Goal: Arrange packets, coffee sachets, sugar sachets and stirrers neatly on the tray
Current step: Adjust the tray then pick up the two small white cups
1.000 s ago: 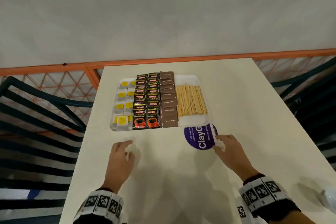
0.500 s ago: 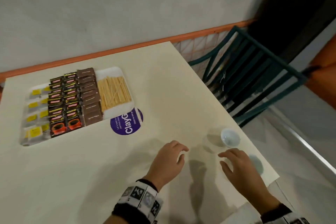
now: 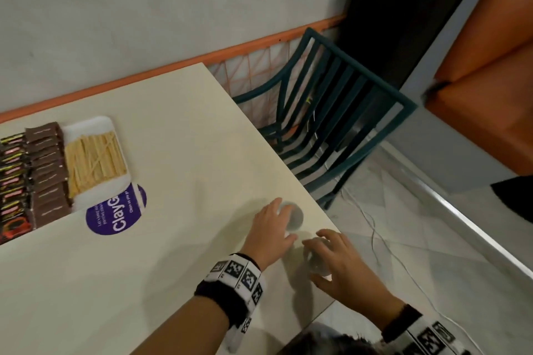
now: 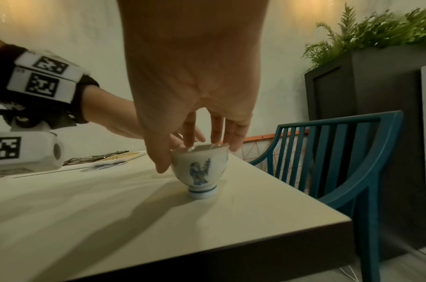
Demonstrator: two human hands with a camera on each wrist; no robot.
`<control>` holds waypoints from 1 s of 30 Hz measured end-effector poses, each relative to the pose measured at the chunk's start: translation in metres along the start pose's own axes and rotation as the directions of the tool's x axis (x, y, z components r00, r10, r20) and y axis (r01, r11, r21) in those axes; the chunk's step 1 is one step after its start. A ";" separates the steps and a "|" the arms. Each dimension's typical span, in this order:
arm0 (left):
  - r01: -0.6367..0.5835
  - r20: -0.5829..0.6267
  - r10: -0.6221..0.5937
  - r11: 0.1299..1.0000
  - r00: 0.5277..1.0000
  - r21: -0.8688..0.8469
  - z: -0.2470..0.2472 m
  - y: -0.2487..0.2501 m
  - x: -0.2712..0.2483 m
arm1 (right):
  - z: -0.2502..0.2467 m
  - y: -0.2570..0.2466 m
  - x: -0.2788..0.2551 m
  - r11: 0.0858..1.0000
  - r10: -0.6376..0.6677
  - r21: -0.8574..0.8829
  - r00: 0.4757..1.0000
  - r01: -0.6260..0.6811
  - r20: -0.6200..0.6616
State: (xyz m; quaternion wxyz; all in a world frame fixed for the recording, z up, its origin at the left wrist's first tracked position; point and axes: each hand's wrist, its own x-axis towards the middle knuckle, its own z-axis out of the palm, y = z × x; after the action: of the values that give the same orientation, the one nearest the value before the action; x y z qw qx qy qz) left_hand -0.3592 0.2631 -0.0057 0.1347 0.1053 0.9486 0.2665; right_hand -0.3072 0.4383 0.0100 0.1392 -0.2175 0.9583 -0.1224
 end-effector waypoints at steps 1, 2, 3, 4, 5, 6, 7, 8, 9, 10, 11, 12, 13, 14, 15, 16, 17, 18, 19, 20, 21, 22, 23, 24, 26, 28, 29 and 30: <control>0.002 -0.024 -0.002 1.000 1.000 -0.020 0.002 0.000 0.001 | -0.002 0.002 0.001 1.000 -0.011 0.020 1.000 0.011 0.015; -0.001 -0.049 -0.001 0.999 0.999 -0.036 0.004 -0.001 0.002 | -0.002 0.005 0.003 0.999 -0.020 0.043 0.999 0.019 0.032; -0.003 -0.068 -0.001 0.999 0.998 -0.053 0.004 -0.001 0.002 | -0.001 0.007 0.004 0.997 -0.029 0.069 0.998 0.025 0.056; -0.002 -0.079 -0.004 0.997 0.997 -0.074 0.004 -0.002 0.002 | -0.001 0.010 0.006 0.995 -0.041 0.090 0.997 0.034 0.073; 0.001 -0.086 -0.010 0.995 0.996 -0.097 0.002 -0.004 0.000 | -0.002 0.013 0.009 0.994 -0.056 0.103 0.995 0.047 0.079; 0.003 -0.094 -0.014 0.993 0.996 -0.116 0.000 -0.006 -0.002 | -0.003 0.016 0.012 0.992 -0.071 0.113 0.994 0.061 0.083; 0.005 -0.103 -0.019 0.992 0.995 -0.128 -0.003 -0.009 -0.006 | -0.004 0.019 0.016 0.990 -0.085 0.122 0.992 0.074 0.090; 0.011 -0.116 -0.027 0.991 0.993 -0.136 -0.005 -0.013 -0.010 | -0.007 0.020 0.022 0.988 -0.101 0.127 0.991 0.088 0.093; 0.020 -0.132 -0.039 0.989 0.990 -0.144 -0.008 -0.017 -0.016 | -0.010 0.021 0.029 0.986 -0.119 0.127 0.988 0.107 0.095; 0.035 -0.154 -0.059 0.988 0.986 -0.153 -0.010 -0.023 -0.022 | -0.013 0.021 0.037 0.984 -0.139 0.127 0.986 0.126 0.097; 0.056 -0.176 -0.085 0.985 0.981 -0.164 -0.014 -0.029 -0.029 | -0.018 0.018 0.046 0.982 -0.158 0.122 0.983 0.146 0.090; 0.083 -0.194 -0.118 0.980 0.974 -0.180 -0.018 -0.036 -0.035 | -0.022 0.015 0.056 0.979 -0.176 0.117 0.981 0.165 0.083; 0.116 -0.211 -0.158 0.973 0.965 -0.200 -0.022 -0.043 -0.041 | -0.028 0.010 0.067 0.976 -0.193 0.116 0.978 0.184 0.077; 0.151 -0.225 -0.201 0.963 0.953 -0.221 -0.028 -0.051 -0.047 | -0.033 0.004 0.079 0.973 -0.207 0.117 0.975 0.198 0.073; 0.187 -0.239 -0.245 0.952 0.940 -0.242 -0.034 -0.058 -0.052 | -0.037 -0.002 0.091 0.970 -0.220 0.121 0.973 0.211 0.069; 0.216 -0.258 -0.282 0.942 0.924 -0.256 -0.040 -0.066 -0.056 | -0.041 -0.009 0.104 0.966 -0.232 0.134 0.970 0.221 0.071; 0.241 -0.275 -0.311 0.935 0.910 -0.261 -0.046 -0.075 -0.060 | -0.044 -0.016 0.119 0.960 -0.247 0.154 0.966 0.234 0.074; 0.258 -0.292 -0.331 0.930 0.897 -0.261 -0.053 -0.083 -0.063 | -0.047 -0.024 0.134 0.954 -0.264 0.169 0.961 0.249 0.076; 0.270 -0.307 -0.343 0.928 0.888 -0.257 -0.060 -0.091 -0.066 | -0.049 -0.033 0.150 0.947 -0.287 0.171 0.955 0.271 0.075; 0.275 -0.324 -0.348 0.928 0.880 -0.249 -0.067 -0.100 -0.068 | -0.050 -0.043 0.166 0.943 -0.306 0.162 0.949 0.291 0.079; 0.282 -0.339 -0.354 0.928 0.872 -0.245 -0.073 -0.109 -0.069 | -0.051 -0.053 0.182 0.939 -0.324 0.149 0.943 0.311 0.079; 0.289 -0.352 -0.363 0.925 0.863 -0.248 -0.080 -0.117 -0.069 | -0.052 -0.062 0.198 0.936 -0.337 0.141 0.938 0.324 0.079; 0.294 -0.364 -0.375 0.920 0.853 -0.258 -0.087 -0.125 -0.068 | -0.052 -0.072 0.214 0.931 -0.350 0.143 0.934 0.337 0.075; 0.296 -0.376 -0.382 0.917 0.845 -0.266 -0.094 -0.132 -0.067 | -0.052 -0.082 0.230 0.925 -0.361 0.151 0.930 0.349 0.068; 0.289 -0.401 -0.385 0.915 0.831 -0.281 -0.105 -0.146 -0.063 | -0.053 -0.103 0.259 0.916 -0.378 0.166 0.924 0.365 0.055; 0.275 -0.428 -0.387 0.913 0.817 -0.300 -0.115 -0.159 -0.059 | -0.054 -0.123 0.286 0.917 -0.371 0.174 0.927 0.358 0.052; 0.273 -0.437 -0.392 0.911 0.809 -0.310 -0.118 -0.165 -0.057 | -0.054 -0.132 0.299 0.919 -0.365 0.178 0.930 0.352 0.048; 0.272 -0.446 -0.398 0.907 0.802 -0.320 -0.121 -0.170 -0.055 | -0.053 -0.140 0.311 0.920 -0.362 0.180 0.931 0.349 0.043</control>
State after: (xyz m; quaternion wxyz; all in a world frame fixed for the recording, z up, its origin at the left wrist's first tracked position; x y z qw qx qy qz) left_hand -0.3673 0.0486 0.0140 -0.0594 -0.1551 0.9145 0.3688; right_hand -0.5401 0.1850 0.0340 0.1689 -0.3798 0.8830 -0.2183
